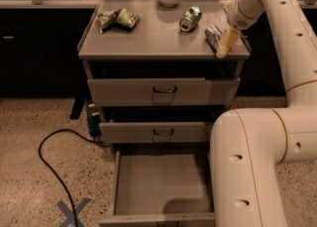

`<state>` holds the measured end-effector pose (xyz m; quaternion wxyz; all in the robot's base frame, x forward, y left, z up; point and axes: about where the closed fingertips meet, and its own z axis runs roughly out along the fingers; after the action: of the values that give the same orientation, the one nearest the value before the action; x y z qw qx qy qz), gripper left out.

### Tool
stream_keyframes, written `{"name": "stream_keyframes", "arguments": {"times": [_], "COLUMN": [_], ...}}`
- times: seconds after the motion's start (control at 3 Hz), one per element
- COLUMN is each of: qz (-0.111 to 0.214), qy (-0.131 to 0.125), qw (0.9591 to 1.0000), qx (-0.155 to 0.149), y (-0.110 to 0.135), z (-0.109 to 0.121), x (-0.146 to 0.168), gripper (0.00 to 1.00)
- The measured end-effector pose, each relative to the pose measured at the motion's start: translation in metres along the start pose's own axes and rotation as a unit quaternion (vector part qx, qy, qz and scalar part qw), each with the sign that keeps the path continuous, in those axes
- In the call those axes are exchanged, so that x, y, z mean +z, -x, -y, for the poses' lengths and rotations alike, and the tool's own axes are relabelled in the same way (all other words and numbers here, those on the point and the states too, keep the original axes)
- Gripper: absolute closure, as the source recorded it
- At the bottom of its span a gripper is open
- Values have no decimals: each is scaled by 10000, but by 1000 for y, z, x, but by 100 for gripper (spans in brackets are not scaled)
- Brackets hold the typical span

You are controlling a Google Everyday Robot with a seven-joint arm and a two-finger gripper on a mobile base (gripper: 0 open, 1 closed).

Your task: Place redbull can into bottom drawer

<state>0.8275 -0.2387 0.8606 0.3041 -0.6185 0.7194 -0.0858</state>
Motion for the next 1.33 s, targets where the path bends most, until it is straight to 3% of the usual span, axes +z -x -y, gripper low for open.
{"name": "stream_keyframes", "arguments": {"times": [0.33,0.67,1.0,1.33], "qz": [0,13,23,188], "qy": [0,-71,-257,-498], "qw": [10000,9998,9975,9911], "qx": [0,203,656,1223], "y": [0,-1,-4,-3], "z": [0,3,12,25], "x": [0,4,7,13], "gripper": [0,0,0,0]}}
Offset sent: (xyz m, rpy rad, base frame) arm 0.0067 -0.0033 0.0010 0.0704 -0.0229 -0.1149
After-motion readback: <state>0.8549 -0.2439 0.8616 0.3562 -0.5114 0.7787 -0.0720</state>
